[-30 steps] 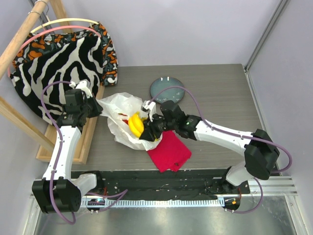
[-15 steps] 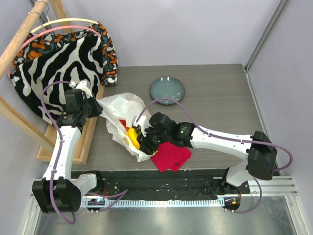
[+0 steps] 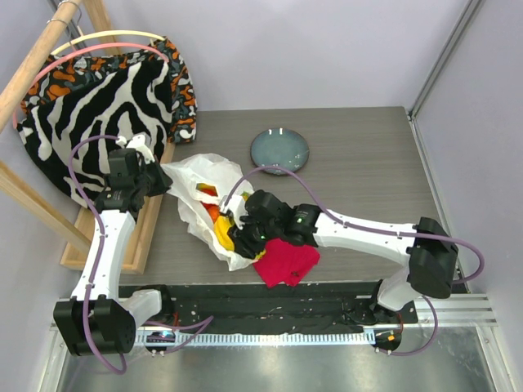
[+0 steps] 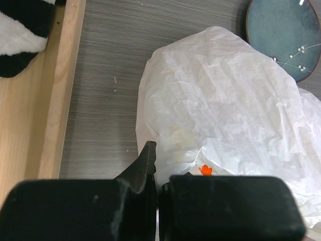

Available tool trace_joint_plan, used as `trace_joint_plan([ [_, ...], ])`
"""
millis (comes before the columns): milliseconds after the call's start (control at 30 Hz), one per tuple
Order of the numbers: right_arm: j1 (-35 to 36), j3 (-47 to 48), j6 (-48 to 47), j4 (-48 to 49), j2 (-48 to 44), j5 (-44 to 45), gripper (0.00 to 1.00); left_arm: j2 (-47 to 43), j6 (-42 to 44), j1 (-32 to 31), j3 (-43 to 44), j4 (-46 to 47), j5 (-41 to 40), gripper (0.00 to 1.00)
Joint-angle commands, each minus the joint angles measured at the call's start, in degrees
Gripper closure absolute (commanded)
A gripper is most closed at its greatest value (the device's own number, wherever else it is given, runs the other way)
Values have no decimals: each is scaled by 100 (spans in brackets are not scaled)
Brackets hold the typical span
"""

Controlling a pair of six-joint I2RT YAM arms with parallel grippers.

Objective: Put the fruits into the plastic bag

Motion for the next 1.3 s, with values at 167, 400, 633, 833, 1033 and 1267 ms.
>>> trace_joint_plan([
  [167,-966,1531,453,-356,1041,245,95,-98,-52,18,46,326,117,100],
  [400,-1186,3051,383,-418,2192,1499,95,-63,-69,18,29,344,275,100],
  [633,-1336,4141,594,-444,3379,1748,92,-19,-78,-61,29,362,328,100],
  [833,-1328,4248,655,-401,3530,1537,62,25,-96,-52,29,353,346,100],
  [1033,-1389,3774,585,3,2864,1440,26,8,-104,-61,29,335,293,100],
  [1267,-1459,3273,436,74,1819,834,13,-18,-104,-61,20,353,275,100],
])
